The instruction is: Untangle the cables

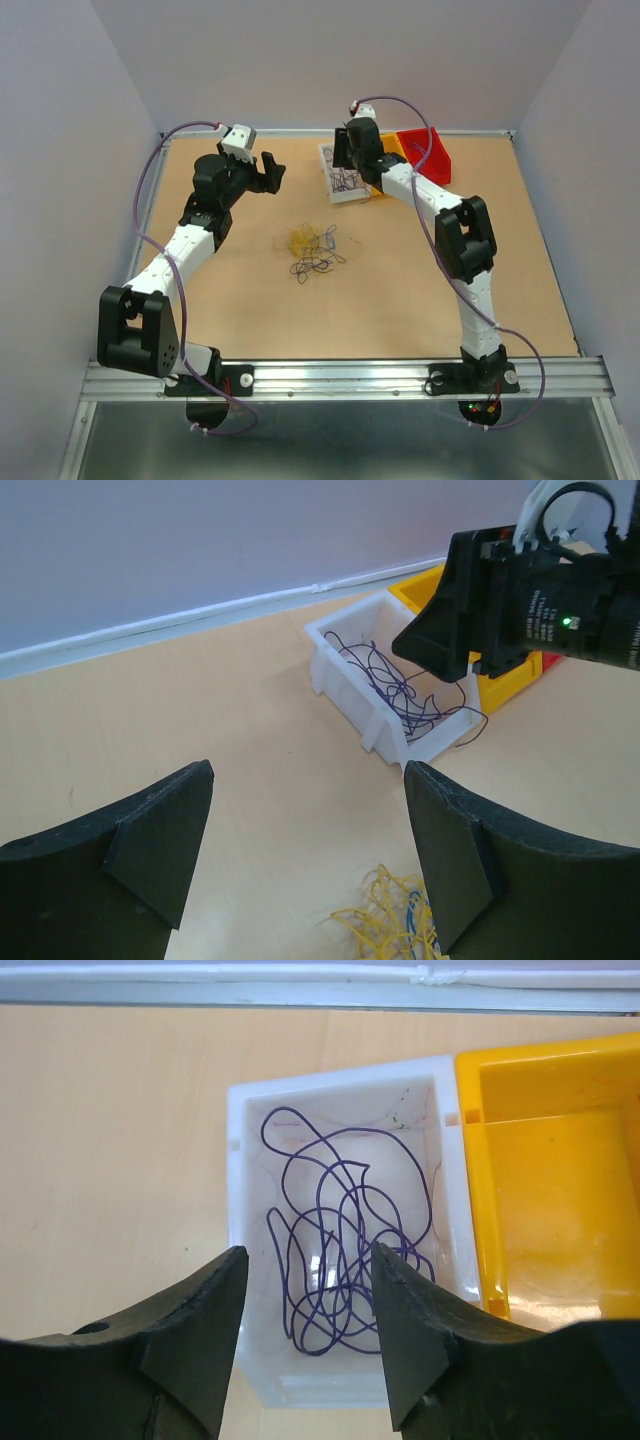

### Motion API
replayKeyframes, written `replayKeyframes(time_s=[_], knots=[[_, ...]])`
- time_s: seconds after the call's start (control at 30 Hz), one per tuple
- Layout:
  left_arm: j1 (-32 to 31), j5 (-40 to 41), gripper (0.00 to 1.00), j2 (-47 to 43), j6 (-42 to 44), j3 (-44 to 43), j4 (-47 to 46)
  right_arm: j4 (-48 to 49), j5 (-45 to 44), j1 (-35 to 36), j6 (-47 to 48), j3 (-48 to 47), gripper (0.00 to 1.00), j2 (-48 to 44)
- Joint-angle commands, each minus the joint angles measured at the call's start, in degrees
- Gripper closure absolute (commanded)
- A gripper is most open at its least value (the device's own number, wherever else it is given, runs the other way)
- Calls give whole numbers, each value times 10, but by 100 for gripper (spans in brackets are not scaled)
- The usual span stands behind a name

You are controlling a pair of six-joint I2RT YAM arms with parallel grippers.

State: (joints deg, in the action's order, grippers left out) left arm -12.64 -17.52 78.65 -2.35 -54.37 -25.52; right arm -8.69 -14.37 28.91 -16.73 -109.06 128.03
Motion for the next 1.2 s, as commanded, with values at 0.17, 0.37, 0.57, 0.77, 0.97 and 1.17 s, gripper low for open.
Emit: replayKeyframes(time_s=[0.17, 0.37, 0.57, 0.77, 0.97, 1.17], knots=[[-8, 2, 11, -20, 16, -7, -32, 18, -52, 8, -8, 136, 46, -112], [-13, 8, 11, -19, 21, -6, -33, 3, -34, -15, -21, 227, 52, -156], [-19, 13, 11, -15, 21, -6, -33, -7, -23, -32, -20, 225, 62, -139], [-22, 17, 11, -14, 21, -6, -32, -15, -35, -34, -18, 197, 64, -101], [-23, 16, 11, -13, 34, -7, -32, -21, -14, -35, -15, 182, 68, -88], [-26, 14, 11, -10, 35, -8, -32, -24, -12, -35, -15, 176, 67, -83]])
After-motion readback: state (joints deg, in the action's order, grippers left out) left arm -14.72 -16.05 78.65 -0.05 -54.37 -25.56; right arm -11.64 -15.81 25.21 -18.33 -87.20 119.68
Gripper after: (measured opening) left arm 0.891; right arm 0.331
